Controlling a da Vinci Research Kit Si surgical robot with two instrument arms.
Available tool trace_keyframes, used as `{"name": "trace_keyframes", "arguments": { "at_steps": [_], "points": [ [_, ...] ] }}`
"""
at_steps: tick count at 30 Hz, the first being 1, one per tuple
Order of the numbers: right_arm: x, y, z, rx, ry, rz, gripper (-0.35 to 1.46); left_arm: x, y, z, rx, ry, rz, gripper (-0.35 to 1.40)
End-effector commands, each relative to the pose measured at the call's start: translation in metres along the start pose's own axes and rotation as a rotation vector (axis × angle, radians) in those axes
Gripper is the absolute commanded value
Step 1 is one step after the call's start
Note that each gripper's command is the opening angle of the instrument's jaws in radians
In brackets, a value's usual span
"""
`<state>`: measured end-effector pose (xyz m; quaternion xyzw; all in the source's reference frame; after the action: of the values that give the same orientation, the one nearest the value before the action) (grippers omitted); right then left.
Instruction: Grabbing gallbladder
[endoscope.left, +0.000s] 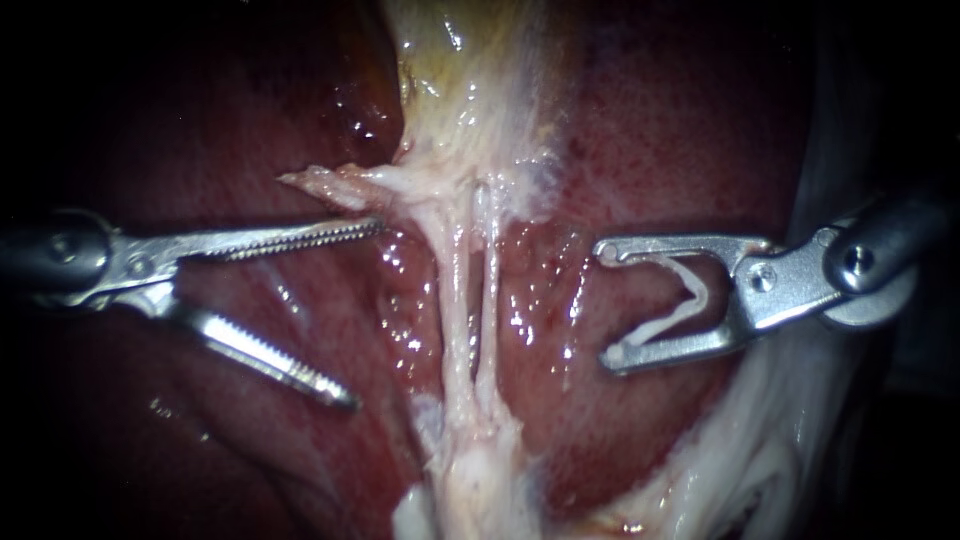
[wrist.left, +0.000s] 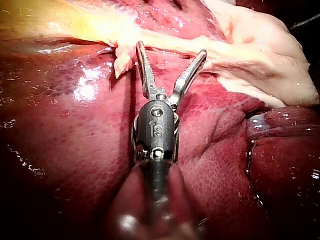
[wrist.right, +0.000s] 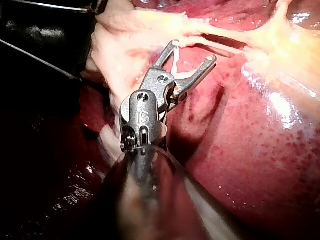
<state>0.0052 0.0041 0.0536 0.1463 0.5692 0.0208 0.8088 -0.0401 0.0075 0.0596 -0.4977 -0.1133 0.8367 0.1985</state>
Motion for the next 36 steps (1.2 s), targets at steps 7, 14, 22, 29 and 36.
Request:
{"name": "trace_keyframes", "arguments": {
  "at_steps": [7,14,22,29,36],
  "points": [
    [0.0,0.0,0.0,0.0,0.0,0.0,0.5,0.0032,-0.0021,-0.0025,0.02,0.0,-0.097,1.21],
    [0.0,0.0,0.0001,0.0,0.0,0.0,0.5,0.0063,-0.0063,-0.0039,0.037,-0.026,-0.126,1.26],
    [0.0,0.0001,0.0001,-0.001,-0.001,0.001,0.5,0.0045,-0.0089,-0.0021,0.033,-0.121,-0.134,0.95],
    [0.0,0.0001,0.0001,-0.001,-0.001,0.0,0.5,0.003,-0.0084,-0.0016,0.02,-0.2,-0.191,0.39],
    [0.0,0.0001,0.0001,-0.001,-0.001,0.0,0.5,0.0032,-0.0085,-0.0007,0.021,-0.202,-0.222,0.19]
  ]
}}
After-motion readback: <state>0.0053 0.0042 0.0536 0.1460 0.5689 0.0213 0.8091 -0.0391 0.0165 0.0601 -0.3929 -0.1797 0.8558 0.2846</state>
